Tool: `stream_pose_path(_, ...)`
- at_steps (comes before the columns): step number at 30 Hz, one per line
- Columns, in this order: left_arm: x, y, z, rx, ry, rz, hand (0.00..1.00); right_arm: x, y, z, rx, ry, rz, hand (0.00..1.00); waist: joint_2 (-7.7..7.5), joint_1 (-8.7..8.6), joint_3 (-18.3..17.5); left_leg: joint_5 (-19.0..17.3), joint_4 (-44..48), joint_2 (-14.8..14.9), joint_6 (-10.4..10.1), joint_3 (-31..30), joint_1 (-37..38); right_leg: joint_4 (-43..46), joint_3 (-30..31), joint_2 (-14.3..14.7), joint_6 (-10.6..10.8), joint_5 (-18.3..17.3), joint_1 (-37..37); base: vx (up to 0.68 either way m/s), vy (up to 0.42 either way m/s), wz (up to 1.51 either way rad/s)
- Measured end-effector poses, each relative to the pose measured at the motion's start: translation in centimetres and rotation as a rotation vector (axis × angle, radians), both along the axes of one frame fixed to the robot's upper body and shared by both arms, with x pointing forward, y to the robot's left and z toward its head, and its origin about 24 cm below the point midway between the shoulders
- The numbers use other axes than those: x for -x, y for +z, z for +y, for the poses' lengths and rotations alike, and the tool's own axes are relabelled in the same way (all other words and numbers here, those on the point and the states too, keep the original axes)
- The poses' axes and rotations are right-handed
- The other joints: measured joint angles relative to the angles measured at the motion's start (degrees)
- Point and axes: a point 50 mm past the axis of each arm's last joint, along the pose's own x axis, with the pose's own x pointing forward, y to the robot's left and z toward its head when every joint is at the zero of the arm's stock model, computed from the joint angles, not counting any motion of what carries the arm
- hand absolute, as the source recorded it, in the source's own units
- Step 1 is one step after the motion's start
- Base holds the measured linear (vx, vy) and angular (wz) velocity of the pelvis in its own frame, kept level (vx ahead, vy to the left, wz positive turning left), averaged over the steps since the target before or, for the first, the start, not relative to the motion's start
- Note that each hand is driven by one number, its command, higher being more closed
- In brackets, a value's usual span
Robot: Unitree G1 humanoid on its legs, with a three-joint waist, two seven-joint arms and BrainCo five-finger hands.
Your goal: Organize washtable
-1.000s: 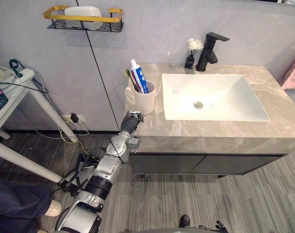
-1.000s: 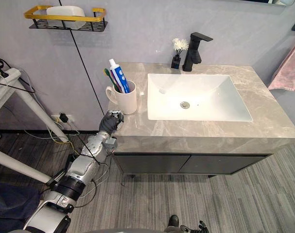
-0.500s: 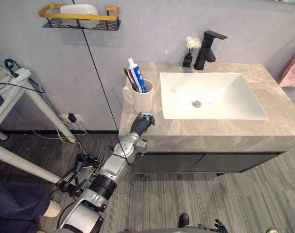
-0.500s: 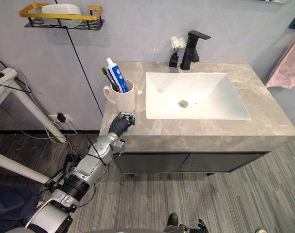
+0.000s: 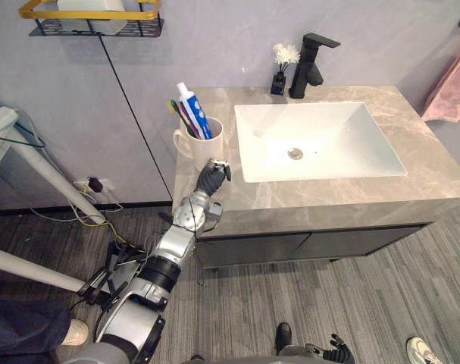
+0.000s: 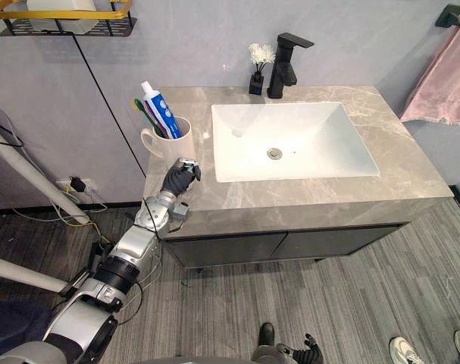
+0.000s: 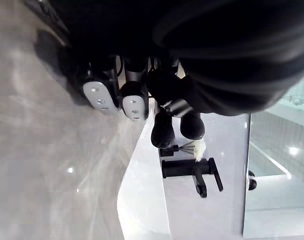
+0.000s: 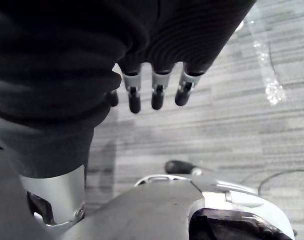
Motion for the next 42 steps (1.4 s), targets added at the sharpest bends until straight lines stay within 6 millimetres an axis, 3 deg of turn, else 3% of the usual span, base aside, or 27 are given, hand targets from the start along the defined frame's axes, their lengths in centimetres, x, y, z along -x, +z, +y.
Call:
stream_pose_path(5,-0.3,0.4,2.0,-0.02,0.075,-0.016,1.0,-0.1,0.1,0.0,0.001,0.001,-0.008,0.0,0.02,0.04,0.65,0.0,0.09,0.05,0.0,0.02,0.0,0.0,0.1,0.05,0.01,0.01,0.01,0.0,0.0,0.0)
stream_pose_path(13,-0.3,0.9,3.3,-0.039,0.101,-0.045,1.0,-0.4,0.4,-0.1,0.003,0.011,-0.042,0.0,0.3,0.05,1.45,-0.03,0.09,0.08,-0.02,0.23,-0.07,0.04,0.32,0.09,0.01,0.01,-0.16,0.0,0.0,0.0)
stream_pose_path(32,-1.5,3.8,3.0,0.053,0.083,-0.116,1.0,-0.9,0.6,0.0,0.007,0.025,-0.072,0.0,0.08,-0.09,3.69,-0.03,0.25,0.02,-0.02,2.58,-1.0,0.27,2.57,0.15,-0.31,0.56,-2.32,-0.01,-0.006,-0.05)
stream_pose_path(35,-3.2,6.2,2.6,0.03,0.083,-0.15,1.0,-1.6,1.2,0.0,0.014,0.029,-0.117,0.0,-0.01,0.16,5.87,-0.03,1.44,0.05,-0.02,2.92,-2.22,0.29,3.19,0.17,-0.57,1.31,-3.53,-0.09,-0.033,-0.09)
stream_pose_path(39,-3.8,8.8,2.3,0.041,0.077,-0.214,1.0,-1.9,1.7,0.0,0.017,0.037,-0.15,0.0,-0.48,0.41,7.08,-0.03,2.67,0.14,-0.02,3.5,-4.08,0.31,4.53,0.23,-0.75,2.19,-5.22,-0.07,-0.027,-0.1)
stream_pose_path(41,-4.5,11.7,2.9,0.026,0.104,-0.281,1.0,-2.7,2.2,0.6,0.005,0.06,-0.198,0.0,-1.92,0.24,9.14,-0.04,4.48,0.29,-0.04,3.5,-5.86,0.32,4.84,0.28,-1.19,2.94,-6.31,-0.18,-0.061,-0.05)
stream_pose_path(42,-4.9,14.8,3.3,0.019,0.128,-0.357,1.0,-3.3,2.6,1.2,-0.01,0.081,-0.241,0.0,-3.05,0.44,11.61,-0.91,7.33,1.29,-0.56,3.32,-8.35,0.49,4.97,1.05,-1.88,3.78,-7.61,-0.26,-0.113,-0.07)
